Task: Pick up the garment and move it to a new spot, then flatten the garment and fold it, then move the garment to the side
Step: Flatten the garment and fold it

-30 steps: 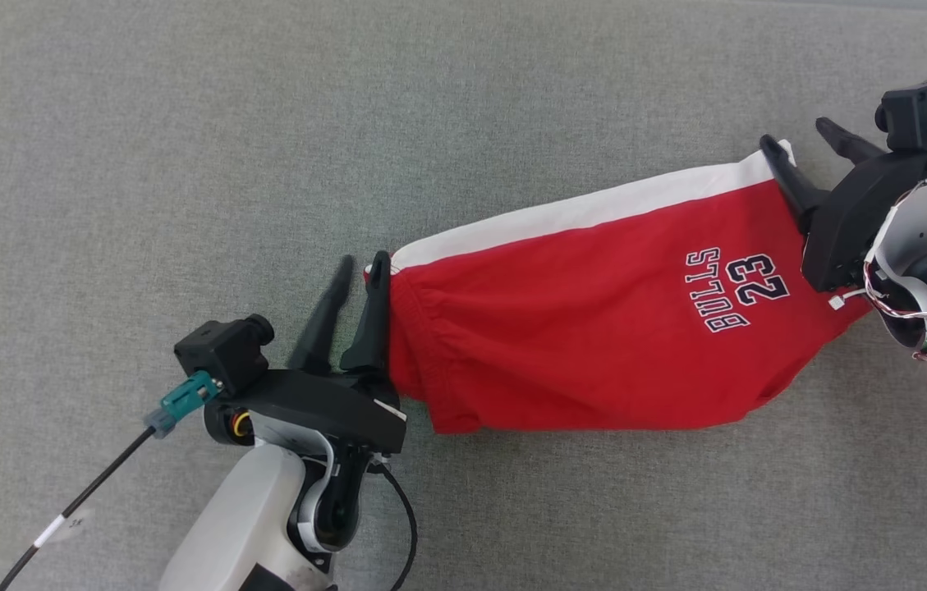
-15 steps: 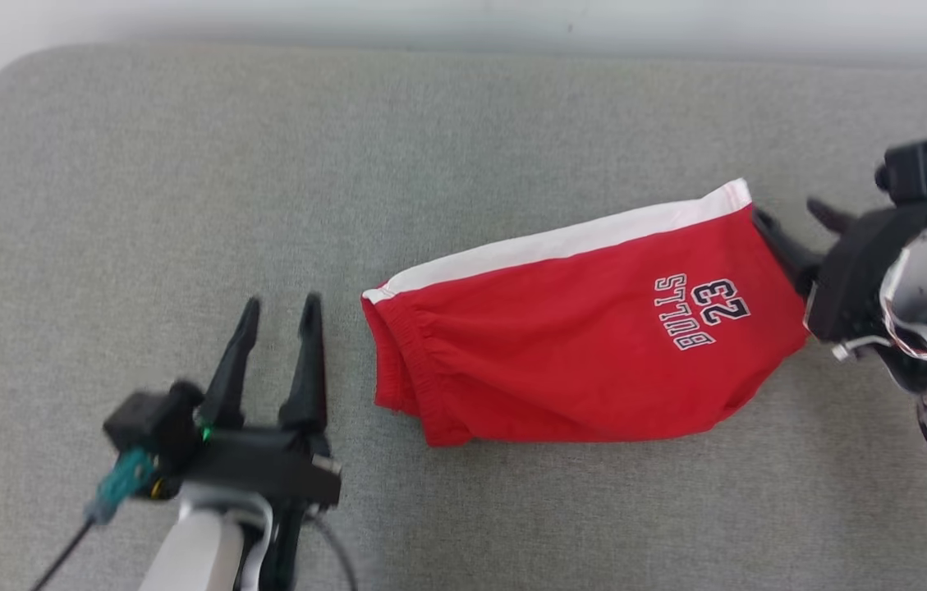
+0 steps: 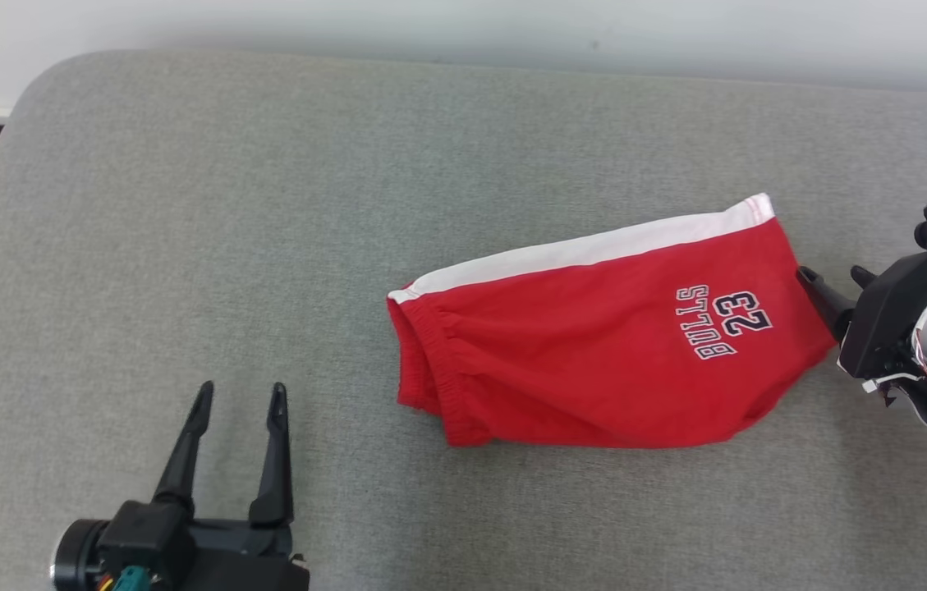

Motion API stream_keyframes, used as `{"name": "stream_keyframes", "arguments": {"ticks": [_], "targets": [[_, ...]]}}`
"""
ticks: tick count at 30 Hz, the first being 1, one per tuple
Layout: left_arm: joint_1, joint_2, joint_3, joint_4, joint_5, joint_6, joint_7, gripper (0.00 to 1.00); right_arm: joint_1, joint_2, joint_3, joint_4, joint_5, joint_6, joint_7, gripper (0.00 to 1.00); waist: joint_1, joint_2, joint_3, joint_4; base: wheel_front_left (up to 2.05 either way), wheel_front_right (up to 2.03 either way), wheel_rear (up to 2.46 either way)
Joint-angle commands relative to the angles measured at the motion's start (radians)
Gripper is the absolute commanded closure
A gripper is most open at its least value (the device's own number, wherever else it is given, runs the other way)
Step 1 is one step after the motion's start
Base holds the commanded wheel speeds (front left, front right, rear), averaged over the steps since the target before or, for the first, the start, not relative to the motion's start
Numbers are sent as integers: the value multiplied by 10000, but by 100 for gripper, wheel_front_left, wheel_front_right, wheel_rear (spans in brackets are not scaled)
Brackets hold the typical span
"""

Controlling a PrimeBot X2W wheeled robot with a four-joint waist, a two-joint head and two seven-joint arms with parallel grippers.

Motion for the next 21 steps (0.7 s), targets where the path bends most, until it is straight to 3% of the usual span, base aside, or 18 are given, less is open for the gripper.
{"name": "stream_keyframes", "arguments": {"ticks": [1,15,17,19,21], "targets": [[202,-68,157,-129,125,30,-28,0,150,80,-141,155,-149,-28,68,0,1,1,101,155,0,0,0],[734,-275,502,-229,413,-366,-29,0,266,946,-836,876,-1058,-8,1116,0,1,1,272,439,0,0,0],[747,-290,526,-217,374,-379,-29,0,368,1083,-766,822,-1191,-2,1382,16,1,1,301,446,0,0,0],[742,-304,531,-184,335,-425,-29,0,496,1196,-714,761,-1352,5,1625,51,1,1,315,452,0,0,0],[725,-316,532,-166,319,-461,-29,0,605,1222,-725,710,-1518,5,1799,66,1,1,327,468,0,0,0]]}}
